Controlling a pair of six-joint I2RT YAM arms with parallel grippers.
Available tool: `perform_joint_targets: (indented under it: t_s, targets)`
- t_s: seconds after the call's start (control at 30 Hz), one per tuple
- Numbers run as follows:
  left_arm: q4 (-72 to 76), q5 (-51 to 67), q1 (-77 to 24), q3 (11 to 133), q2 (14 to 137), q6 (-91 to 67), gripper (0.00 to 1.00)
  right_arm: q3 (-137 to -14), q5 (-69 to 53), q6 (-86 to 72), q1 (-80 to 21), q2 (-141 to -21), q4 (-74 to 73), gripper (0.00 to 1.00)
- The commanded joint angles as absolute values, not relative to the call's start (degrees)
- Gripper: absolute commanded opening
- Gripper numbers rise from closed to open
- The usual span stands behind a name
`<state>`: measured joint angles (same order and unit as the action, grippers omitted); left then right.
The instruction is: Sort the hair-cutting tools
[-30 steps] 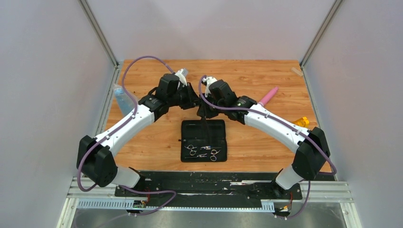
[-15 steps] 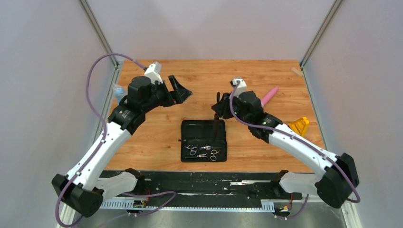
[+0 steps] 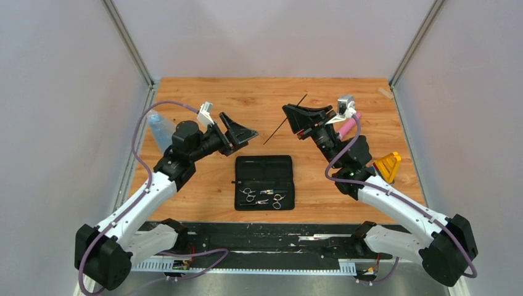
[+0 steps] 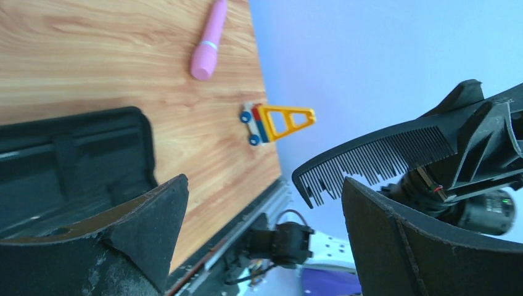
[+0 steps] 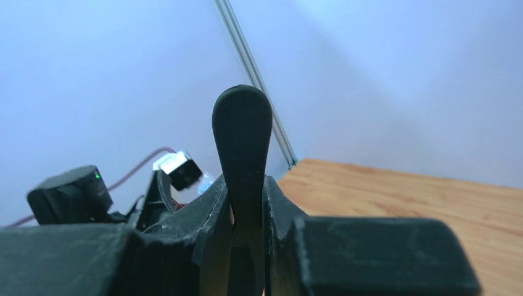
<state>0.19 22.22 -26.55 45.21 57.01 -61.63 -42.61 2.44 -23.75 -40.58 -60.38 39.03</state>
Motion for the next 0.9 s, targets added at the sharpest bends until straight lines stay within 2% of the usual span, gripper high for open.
perform_joint_targets:
  t_s: [0.0, 0.2, 0.33, 0.73, 0.87]
  targets:
    - [18.6, 28.3, -26.7, 42.2, 58.7, -75.9, 1.0, -42.2, 1.2, -24.1, -40.4, -61.8, 51.5, 0.0]
    - [24.6, 28.7, -26.8, 39.7, 59.3, -82.9, 0.99, -41.7, -4.4, -22.9, -40.4, -63.3, 53.7, 0.0]
    - [25.9, 29.3, -27.3, 39.4, 60.1, -85.6, 1.0, -39.1, -7.4, -23.1, -40.4, -64.7, 60.5, 0.0]
    - [35.5, 31.1, -29.9, 37.7, 65.6, -95.0, 1.0, -39.5, -7.9, -21.7, -40.4, -66.2, 65.7, 0.0]
    - [39.7, 31.1, -30.0, 37.0, 66.4, -98.1, 0.96, -38.8, -9.2, -21.6, -40.4, -66.9, 67.9, 0.0]
